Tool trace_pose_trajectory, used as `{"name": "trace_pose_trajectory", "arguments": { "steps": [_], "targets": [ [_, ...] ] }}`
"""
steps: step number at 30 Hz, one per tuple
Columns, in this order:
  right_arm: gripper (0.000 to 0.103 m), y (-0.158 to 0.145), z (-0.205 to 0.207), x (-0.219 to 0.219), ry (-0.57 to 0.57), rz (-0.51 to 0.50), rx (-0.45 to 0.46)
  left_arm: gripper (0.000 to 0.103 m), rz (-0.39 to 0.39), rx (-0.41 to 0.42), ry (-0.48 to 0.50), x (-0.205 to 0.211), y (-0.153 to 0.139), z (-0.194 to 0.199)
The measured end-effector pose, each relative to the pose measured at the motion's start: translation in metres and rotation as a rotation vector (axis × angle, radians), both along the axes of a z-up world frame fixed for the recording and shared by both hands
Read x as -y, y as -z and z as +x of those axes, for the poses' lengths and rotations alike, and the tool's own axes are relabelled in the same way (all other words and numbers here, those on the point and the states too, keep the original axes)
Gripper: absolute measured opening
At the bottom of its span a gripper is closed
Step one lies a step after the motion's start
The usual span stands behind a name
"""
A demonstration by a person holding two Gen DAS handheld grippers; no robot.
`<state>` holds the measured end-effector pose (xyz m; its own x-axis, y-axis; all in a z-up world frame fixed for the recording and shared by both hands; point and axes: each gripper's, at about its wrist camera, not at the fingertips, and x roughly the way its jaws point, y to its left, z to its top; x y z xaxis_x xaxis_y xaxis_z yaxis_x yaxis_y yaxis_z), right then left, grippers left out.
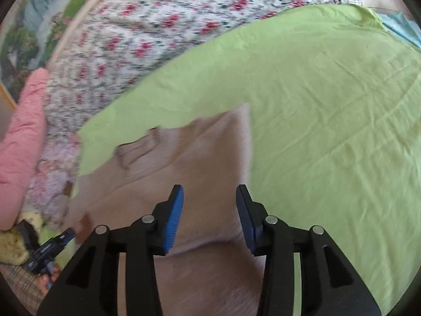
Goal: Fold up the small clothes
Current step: 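Release the sleeve on the body with the right gripper while the left gripper lifts the other cuff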
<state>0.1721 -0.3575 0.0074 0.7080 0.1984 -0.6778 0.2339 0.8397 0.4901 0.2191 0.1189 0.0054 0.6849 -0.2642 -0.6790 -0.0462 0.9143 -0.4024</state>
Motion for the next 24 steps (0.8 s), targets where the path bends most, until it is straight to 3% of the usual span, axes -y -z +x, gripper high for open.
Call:
{"name": "trace_pose_trajectory", "arguments": {
  "steps": [3,7,11,17,21,24],
  "targets": [
    [0.043,-0.004,-0.006,-0.022,-0.057,0.024,0.008,0.065,0.045,0.008,-0.05,-0.019,-0.009,-0.006],
    [0.044,-0.002,-0.012,-0.052,-0.146,0.058,-0.007,0.073,0.109,0.001,-0.11,-0.044,-0.019,0.0],
    [0.044,0.004,-0.015,-0.075,-0.207,0.081,-0.033,0.075,0.197,-0.013,-0.178,-0.07,-0.028,0.018],
    [0.044,0.016,-0.018,-0.101,-0.265,0.124,-0.066,0.081,0.42,-0.089,-0.298,-0.104,-0.026,0.067],
    [0.045,0.022,-0.017,-0.111,-0.288,0.148,-0.081,0.082,0.589,-0.188,-0.295,-0.119,-0.005,0.111],
    [0.045,0.024,-0.017,-0.116,-0.302,0.15,-0.088,0.084,0.625,-0.27,-0.3,-0.133,0.016,0.134]
  ]
}}
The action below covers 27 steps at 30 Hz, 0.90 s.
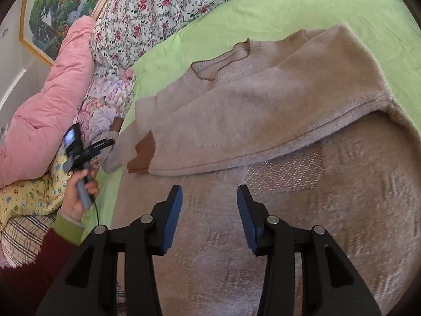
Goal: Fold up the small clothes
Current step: 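Release the sleeve on the body with the right gripper while the left gripper lifts the other cuff, then fold the held sleeve across the body with the left gripper and release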
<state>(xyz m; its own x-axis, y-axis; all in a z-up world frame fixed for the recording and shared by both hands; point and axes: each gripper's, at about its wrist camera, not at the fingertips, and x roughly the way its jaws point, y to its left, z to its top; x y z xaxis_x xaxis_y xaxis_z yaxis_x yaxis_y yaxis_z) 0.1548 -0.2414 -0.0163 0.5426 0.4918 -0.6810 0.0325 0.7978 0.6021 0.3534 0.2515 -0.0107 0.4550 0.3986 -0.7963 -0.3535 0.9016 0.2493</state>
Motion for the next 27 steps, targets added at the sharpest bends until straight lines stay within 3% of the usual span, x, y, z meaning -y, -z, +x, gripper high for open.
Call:
{"name": "trace_pose_trajectory", "arguments": {
  "steps": [2,3,4,5,6,7,12,18,23,27],
  "targets": [
    [0.045,0.002,-0.001,0.0,-0.004,0.002,-0.006,0.082,-0.003,0.006,-0.013,-0.008,0.003,0.007],
    [0.045,0.003,-0.001,-0.001,-0.003,-0.001,-0.009,0.068,-0.019,0.012,-0.004,-0.01,0.002,0.01],
    [0.045,0.003,-0.002,0.0,-0.002,-0.004,-0.01,0.044,-0.037,0.014,0.006,-0.012,0.001,0.012],
    [0.045,0.004,-0.002,0.0,-0.001,-0.008,-0.012,0.035,-0.049,0.013,0.008,-0.013,0.0,0.014],
    [0.045,0.004,-0.003,0.001,0.0,-0.009,-0.014,0.018,-0.056,0.023,0.007,-0.013,-0.004,0.013],
    [0.045,0.004,-0.003,0.001,0.002,-0.01,-0.015,0.011,-0.067,0.036,0.011,-0.013,-0.008,0.01],
    [0.045,0.001,-0.007,0.005,0.014,0.0,0.006,0.006,-0.251,0.207,0.093,0.009,-0.05,-0.031],
    [0.045,-0.004,-0.014,0.012,0.037,0.007,0.017,0.006,-0.378,0.353,0.303,0.1,-0.101,-0.081],
    [0.045,-0.008,-0.025,0.023,0.073,0.011,0.03,0.006,-0.484,0.37,0.462,0.188,-0.111,-0.097],
    [0.045,-0.007,-0.033,0.038,0.108,0.013,0.027,0.006,-0.538,0.337,0.564,0.256,-0.097,-0.108]
  ]
}}
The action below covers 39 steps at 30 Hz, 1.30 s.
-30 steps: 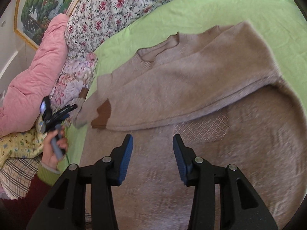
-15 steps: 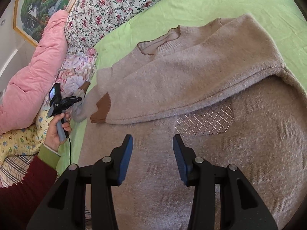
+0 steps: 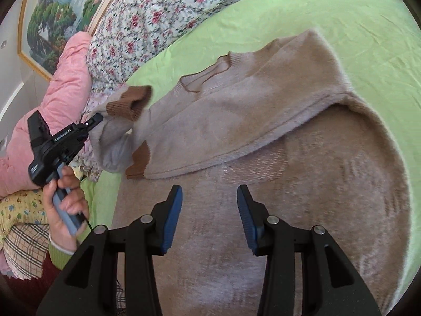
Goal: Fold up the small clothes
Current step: 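Fold the held sleeve across the body with the left gripper and release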
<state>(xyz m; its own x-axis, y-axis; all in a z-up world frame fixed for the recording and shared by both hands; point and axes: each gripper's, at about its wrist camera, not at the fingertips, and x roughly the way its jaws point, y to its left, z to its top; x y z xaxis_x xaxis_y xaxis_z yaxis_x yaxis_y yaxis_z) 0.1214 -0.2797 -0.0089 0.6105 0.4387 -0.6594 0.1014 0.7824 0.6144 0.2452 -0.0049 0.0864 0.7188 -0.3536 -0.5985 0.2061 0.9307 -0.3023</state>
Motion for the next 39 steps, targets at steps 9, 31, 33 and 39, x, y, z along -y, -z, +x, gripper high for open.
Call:
{"name": "trace_pose_trajectory", "arguments": {
  "steps": [9,31,33,39],
  "targets": [
    [0.045,0.008,-0.011,0.024,0.057,0.009,-0.01,0.006,-0.034,-0.098,0.086,0.067,0.055,0.008],
    [0.061,0.019,0.085,0.005,0.155,0.007,-0.024,0.065,0.192,-0.165,-0.271,-0.104,0.089,-0.042],
    [0.061,0.029,0.097,0.004,0.17,0.006,-0.06,0.065,0.178,-0.22,-0.282,-0.114,0.103,-0.033],
    [0.003,0.013,0.109,-0.001,0.09,0.045,0.032,0.065,0.178,-0.222,-0.307,-0.112,0.105,-0.016]
  ]
}}
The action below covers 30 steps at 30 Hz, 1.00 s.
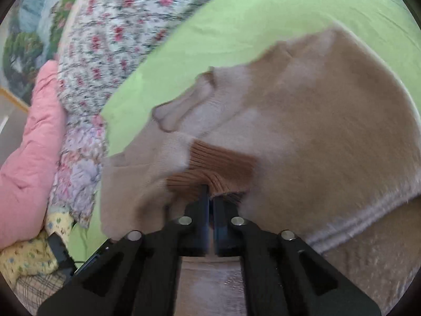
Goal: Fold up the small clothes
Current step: 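Fold the held sleeve across the body with the left gripper and release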
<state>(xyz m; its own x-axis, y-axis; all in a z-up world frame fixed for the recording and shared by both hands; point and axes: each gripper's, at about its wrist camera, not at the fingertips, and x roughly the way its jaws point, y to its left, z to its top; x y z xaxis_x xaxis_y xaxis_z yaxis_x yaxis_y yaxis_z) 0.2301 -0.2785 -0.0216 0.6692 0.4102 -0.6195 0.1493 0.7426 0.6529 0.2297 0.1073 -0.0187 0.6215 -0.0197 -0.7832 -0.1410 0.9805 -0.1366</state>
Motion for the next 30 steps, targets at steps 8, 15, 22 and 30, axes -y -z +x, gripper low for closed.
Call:
{"name": "trace_pose_trajectory", "arguments": {
  "steps": [8,15,22,30],
  "targets": [
    [0.003,-0.075,-0.044,0.062,0.1,-0.034,0.246,0.066,-0.001,0.029,-0.153,-0.005,-0.006,0.013],
    [0.003,-0.012,-0.049,0.079,0.076,-0.083,0.048,0.066,-0.005,0.064,-0.23,-0.012,-0.007,-0.009],
    [0.003,-0.025,-0.044,0.06,-0.018,-0.171,0.111,0.066,-0.031,0.059,-0.351,-0.022,-0.001,-0.021],
    [0.003,0.006,-0.042,0.056,-0.072,-0.23,0.004,0.067,-0.052,0.016,-0.318,-0.026,0.006,-0.017]
  ]
}}
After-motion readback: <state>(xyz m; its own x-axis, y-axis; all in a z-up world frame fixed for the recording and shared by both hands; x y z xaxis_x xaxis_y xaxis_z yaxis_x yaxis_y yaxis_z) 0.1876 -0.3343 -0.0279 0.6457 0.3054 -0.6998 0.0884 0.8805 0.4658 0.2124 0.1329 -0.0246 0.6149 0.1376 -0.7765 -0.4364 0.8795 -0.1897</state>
